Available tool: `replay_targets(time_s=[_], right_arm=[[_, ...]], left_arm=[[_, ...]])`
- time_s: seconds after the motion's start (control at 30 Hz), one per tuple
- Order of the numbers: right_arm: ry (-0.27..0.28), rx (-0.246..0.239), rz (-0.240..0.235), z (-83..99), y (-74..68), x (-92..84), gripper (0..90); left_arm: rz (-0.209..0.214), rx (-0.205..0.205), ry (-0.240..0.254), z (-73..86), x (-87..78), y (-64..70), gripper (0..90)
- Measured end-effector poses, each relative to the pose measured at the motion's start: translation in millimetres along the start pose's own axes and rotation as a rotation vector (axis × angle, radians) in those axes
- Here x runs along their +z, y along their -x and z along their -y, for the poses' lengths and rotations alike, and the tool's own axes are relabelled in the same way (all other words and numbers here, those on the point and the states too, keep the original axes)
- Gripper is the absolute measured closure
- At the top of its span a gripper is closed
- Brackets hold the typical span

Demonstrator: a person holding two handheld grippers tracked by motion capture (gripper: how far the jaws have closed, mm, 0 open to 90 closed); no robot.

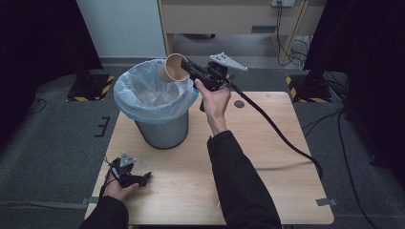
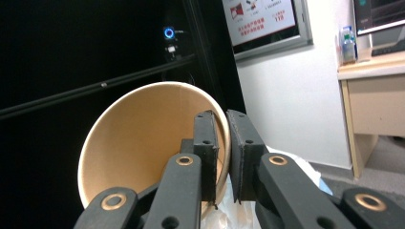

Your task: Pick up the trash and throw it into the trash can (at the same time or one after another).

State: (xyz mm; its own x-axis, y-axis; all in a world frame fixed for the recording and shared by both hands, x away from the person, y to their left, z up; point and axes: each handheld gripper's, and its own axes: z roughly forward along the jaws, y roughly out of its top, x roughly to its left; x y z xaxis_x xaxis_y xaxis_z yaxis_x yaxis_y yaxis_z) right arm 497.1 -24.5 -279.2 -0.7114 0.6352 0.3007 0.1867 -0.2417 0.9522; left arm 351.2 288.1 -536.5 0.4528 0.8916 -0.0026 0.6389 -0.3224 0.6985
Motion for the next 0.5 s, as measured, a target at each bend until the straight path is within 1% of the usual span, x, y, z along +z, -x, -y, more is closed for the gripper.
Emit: replay_targets(time_s=[0.07, 0.2, 0.27, 0.3, 0.4, 0.43, 0.5], right_arm=[[-0.016, 0.008, 0.006, 7.8, 1.3, 8.0, 83.3], [-0.032, 0.011, 0.008, 14.1, 2.1, 13.8, 82.5], [-0.044, 0.017, -0.002, 19.8, 3.1, 19.0, 74.9], [-0.045, 0.016, -0.007, 21.7, 3.5, 20.6, 73.8], [-0.072, -0.011, -0.009, 24.1, 4.2, 21.4, 71.3], [-0.073, -0.019, -0.009, 20.9, 3.9, 18.4, 69.2], [-0.07, -0.021, -0.01, 18.1, 3.6, 15.9, 68.2]], left_arm=[[0.0, 0.0, 0.0, 0.0, 0.0, 0.0, 0.0], [0.001, 0.0, 0.0, 0.0, 0.0, 0.0, 0.0], [0.001, 0.0, 0.0, 0.0, 0.0, 0.0, 0.0], [0.001, 0.001, 0.0, -0.1, 0.0, -0.1, 0.0], [0.001, 0.001, 0.0, -0.1, 0.0, 0.0, 0.0], [0.001, 0.001, 0.0, 0.0, 0.1, 0.0, 0.0], [0.001, 0.001, 0.0, -0.1, 0.0, 0.0, 0.0]])
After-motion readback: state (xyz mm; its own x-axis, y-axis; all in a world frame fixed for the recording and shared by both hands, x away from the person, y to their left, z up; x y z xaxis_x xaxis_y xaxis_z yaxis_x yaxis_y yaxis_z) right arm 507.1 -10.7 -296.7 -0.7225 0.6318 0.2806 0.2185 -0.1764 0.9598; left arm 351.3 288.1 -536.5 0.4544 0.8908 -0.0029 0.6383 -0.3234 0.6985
